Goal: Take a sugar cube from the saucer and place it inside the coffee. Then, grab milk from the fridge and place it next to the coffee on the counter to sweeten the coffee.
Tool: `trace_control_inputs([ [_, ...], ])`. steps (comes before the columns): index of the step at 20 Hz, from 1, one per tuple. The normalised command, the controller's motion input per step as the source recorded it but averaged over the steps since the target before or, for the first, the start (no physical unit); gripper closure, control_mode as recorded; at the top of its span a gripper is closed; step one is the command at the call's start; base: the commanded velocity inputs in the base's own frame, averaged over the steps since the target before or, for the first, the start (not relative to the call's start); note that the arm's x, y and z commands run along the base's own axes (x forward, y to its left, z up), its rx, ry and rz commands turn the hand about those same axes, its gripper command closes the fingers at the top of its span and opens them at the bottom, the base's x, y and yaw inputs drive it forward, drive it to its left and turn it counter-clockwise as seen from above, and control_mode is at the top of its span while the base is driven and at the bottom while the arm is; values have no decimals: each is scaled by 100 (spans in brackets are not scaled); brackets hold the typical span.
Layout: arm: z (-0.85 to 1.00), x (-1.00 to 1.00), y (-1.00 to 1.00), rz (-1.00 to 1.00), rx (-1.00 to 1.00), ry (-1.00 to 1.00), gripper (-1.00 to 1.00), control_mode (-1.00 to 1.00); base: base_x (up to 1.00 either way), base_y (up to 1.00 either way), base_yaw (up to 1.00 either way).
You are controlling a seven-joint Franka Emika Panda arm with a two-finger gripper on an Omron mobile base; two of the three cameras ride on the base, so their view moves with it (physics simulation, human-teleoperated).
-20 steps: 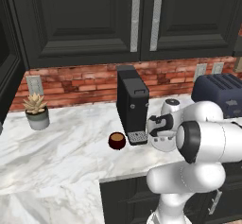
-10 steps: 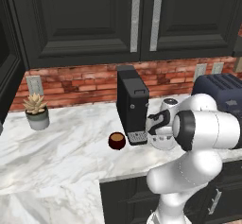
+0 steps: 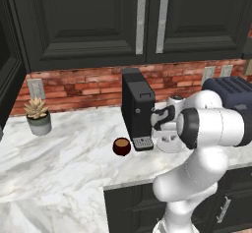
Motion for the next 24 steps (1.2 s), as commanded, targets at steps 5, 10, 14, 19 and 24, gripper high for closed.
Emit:
trace_control_inputs([
  [5,1,-32,5,0,-3,-18,100,-100,0,0,0],
  [10,18,-62,11,0,-8,-22,100,-100,0,0,0],
  [14,54,-57,24,0,-9,-15,100,-100,0,0,0],
  [19,83,-37,17,0,-12,-9,100,-100,0,0,0],
  [24,82,-57,33,0,-9,-10,100,-100,0,0,0],
])
